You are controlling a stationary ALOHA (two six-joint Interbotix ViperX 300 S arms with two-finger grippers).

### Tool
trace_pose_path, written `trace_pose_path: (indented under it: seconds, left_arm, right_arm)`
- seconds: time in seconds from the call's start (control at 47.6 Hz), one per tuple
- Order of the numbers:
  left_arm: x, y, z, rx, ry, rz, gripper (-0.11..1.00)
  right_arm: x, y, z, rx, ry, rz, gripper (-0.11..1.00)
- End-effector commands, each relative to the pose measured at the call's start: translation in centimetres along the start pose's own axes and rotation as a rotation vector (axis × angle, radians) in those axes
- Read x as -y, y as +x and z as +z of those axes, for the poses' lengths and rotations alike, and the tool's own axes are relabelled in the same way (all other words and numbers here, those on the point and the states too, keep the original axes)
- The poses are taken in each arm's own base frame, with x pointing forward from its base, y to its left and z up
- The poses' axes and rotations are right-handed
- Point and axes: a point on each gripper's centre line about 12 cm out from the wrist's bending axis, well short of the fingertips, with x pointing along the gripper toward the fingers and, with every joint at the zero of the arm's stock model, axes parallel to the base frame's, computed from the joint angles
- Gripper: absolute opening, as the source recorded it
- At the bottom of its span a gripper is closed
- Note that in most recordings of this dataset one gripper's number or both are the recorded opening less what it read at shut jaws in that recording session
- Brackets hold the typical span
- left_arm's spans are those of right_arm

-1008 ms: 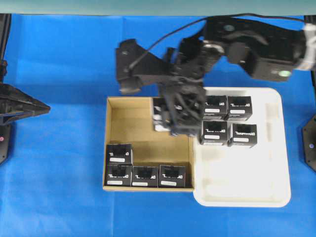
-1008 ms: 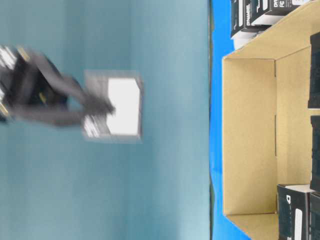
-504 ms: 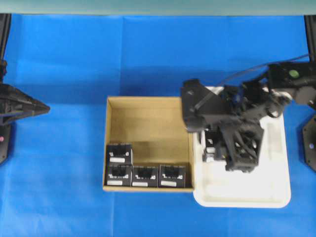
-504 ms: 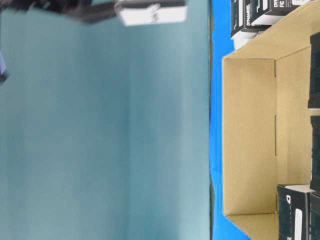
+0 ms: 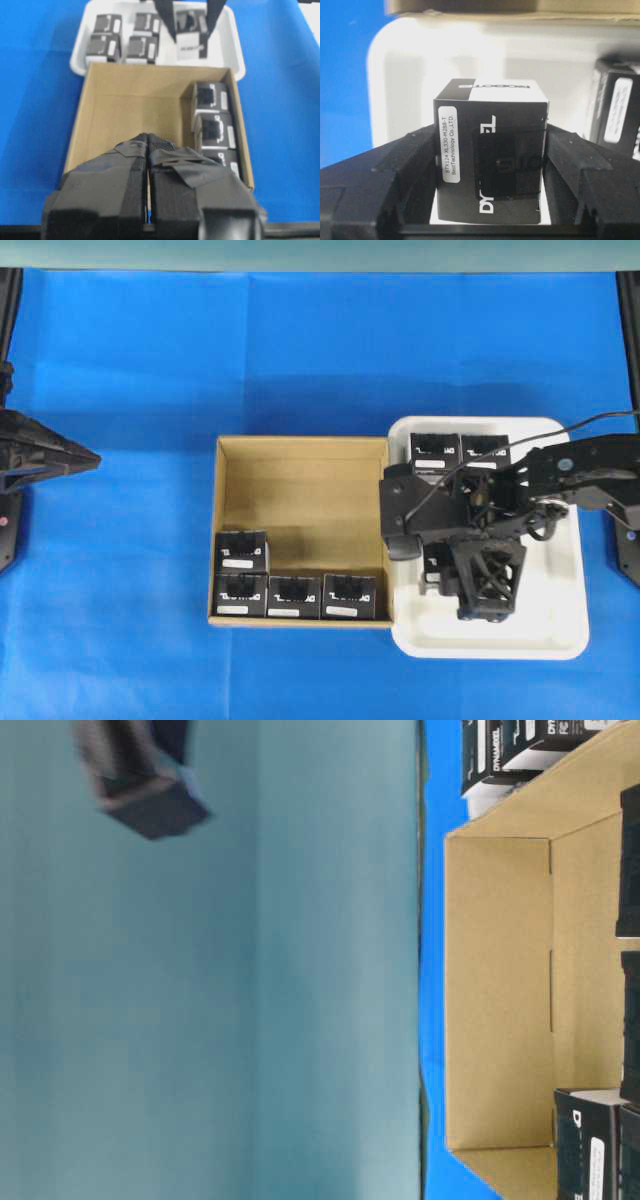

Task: Pick the box from inside the cardboard box.
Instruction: 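Lower the held servo box into the white tray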

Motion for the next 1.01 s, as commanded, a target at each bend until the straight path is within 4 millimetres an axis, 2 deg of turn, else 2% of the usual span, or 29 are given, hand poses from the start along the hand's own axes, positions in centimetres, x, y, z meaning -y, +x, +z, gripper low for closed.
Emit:
trace_pose_path:
  seconds: [0.0, 0.21, 0.987]
  left_arm:
    - [0.0, 0.0, 0.7, 0.020, 0.003, 0.001, -0.04]
    - [0.0, -0.1, 0.7, 0.022, 0.001, 0.001, -0.04]
    - [0.0, 0.0, 0.6, 0.018, 0.004, 0.001, -0.04]
  right_arm:
    - [0.2, 1.0, 0.2, 0.010, 0.001, -0.008, 0.63]
    - [0.6, 2.7, -0.1, -0.017, 0.008, -0.021, 0.63]
    - [1.5, 3.1, -0.1, 0.014, 0.015, -0.044, 0.63]
